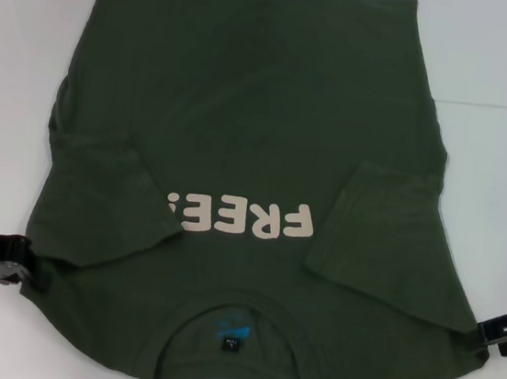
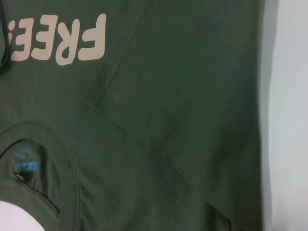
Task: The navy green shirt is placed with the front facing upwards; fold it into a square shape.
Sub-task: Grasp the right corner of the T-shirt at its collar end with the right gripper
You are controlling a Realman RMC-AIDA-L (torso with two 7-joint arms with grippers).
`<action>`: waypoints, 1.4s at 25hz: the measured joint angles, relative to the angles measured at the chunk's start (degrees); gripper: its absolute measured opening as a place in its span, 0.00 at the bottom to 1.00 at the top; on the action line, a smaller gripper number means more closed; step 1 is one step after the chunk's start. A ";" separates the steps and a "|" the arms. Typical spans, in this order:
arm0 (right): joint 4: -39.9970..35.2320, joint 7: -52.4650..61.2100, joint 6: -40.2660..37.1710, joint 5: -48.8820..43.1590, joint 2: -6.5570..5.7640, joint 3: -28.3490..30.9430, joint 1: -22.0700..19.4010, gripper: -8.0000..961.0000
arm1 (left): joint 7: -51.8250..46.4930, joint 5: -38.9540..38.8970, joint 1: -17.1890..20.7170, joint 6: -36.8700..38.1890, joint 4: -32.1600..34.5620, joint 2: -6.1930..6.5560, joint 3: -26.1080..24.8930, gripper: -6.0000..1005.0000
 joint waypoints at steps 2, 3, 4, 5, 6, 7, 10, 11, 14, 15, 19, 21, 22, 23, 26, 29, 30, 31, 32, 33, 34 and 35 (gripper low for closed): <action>-0.10 -0.04 0.14 0.03 0.00 0.00 -0.07 0.75 | 0.00 0.00 0.02 -0.03 0.00 -0.02 0.00 0.04; -0.14 -0.06 0.21 0.09 0.00 0.00 -0.09 0.75 | 0.00 0.00 0.02 -0.04 0.00 -0.03 0.00 0.04; -0.17 -0.09 0.27 0.15 0.00 0.00 -0.13 0.75 | 0.00 0.00 0.02 -0.04 0.00 -0.04 0.00 0.04; -0.20 -0.11 0.31 0.17 0.00 0.00 -0.18 0.75 | 0.00 0.00 0.02 -0.05 0.00 -0.04 0.00 0.04; -0.21 -0.13 0.36 0.18 0.01 0.00 -0.21 0.75 | 0.00 0.00 0.02 -0.05 0.00 -0.05 0.00 0.04; -0.21 -0.15 0.42 0.17 0.04 0.00 -0.23 0.76 | 0.00 0.00 0.00 -0.05 0.00 -0.05 0.00 0.04; 0.00 -0.31 0.94 -0.04 0.24 0.00 -0.26 0.78 | 0.00 0.00 -0.01 -0.05 0.00 -0.08 0.00 0.04; 0.08 -0.40 1.12 -0.08 0.30 0.00 -0.26 0.79 | 0.00 0.01 -0.01 -0.05 0.00 -0.10 0.00 0.04; 0.22 -0.76 1.59 -0.11 0.60 0.00 -0.26 0.81 | 0.00 0.00 0.00 -0.05 0.00 -0.16 0.00 0.04; 0.24 -0.86 1.67 -0.12 0.71 0.00 -0.26 0.81 | 0.00 0.00 0.03 -0.05 0.00 -0.18 0.00 0.04; 0.26 -1.36 1.80 -0.15 1.06 0.00 -0.26 0.83 | 0.00 -0.01 0.05 -0.10 0.00 -0.23 -0.01 0.04; 0.27 -1.46 1.85 -0.16 1.18 -0.03 -0.23 0.83 | 0.00 -0.03 0.05 -0.12 0.00 -0.30 0.00 0.04; 0.27 -1.48 1.92 -0.17 1.22 -0.11 -0.23 0.83 | 0.00 -0.04 0.05 -0.13 0.00 -0.33 -0.01 0.04; 0.27 -1.51 2.05 -0.17 1.25 -0.26 -0.26 0.83 | 0.00 -0.04 0.05 -0.13 0.00 -0.35 0.00 0.04; 0.27 -1.48 2.75 -0.20 1.28 -0.85 -0.53 0.83 | 0.00 -0.06 0.07 -0.14 0.00 -0.38 0.00 0.04; 0.27 -1.43 3.16 -0.26 1.37 -1.31 -0.61 0.83 | 0.00 -0.08 0.09 -0.14 0.00 -0.38 0.00 0.04; 0.27 -1.43 3.20 -0.27 1.43 -1.42 -0.61 0.83 | 0.00 -0.08 0.10 -0.14 0.00 -0.38 0.00 0.04; 0.27 -1.44 3.26 -0.27 1.46 -1.47 -0.62 0.83 | 0.00 -0.08 0.10 -0.14 0.00 -0.38 0.00 0.04; 0.27 -1.46 3.29 -0.28 1.48 -1.48 -0.62 0.83 | 0.00 -0.08 0.11 -0.14 0.00 -0.37 0.00 0.04; 0.27 -1.48 3.32 -0.28 1.49 -1.48 -0.61 0.83 | 0.00 -0.09 0.11 -0.14 0.00 -0.37 0.00 0.04; 0.27 -1.50 3.36 -0.28 1.49 -1.49 -0.61 0.83 | 0.00 -0.09 0.11 -0.14 0.00 -0.36 0.00 0.04; 0.27 -1.50 3.36 -0.28 1.49 -1.49 -0.60 0.83 | 0.00 -0.09 0.12 -0.14 0.00 -0.36 0.00 0.04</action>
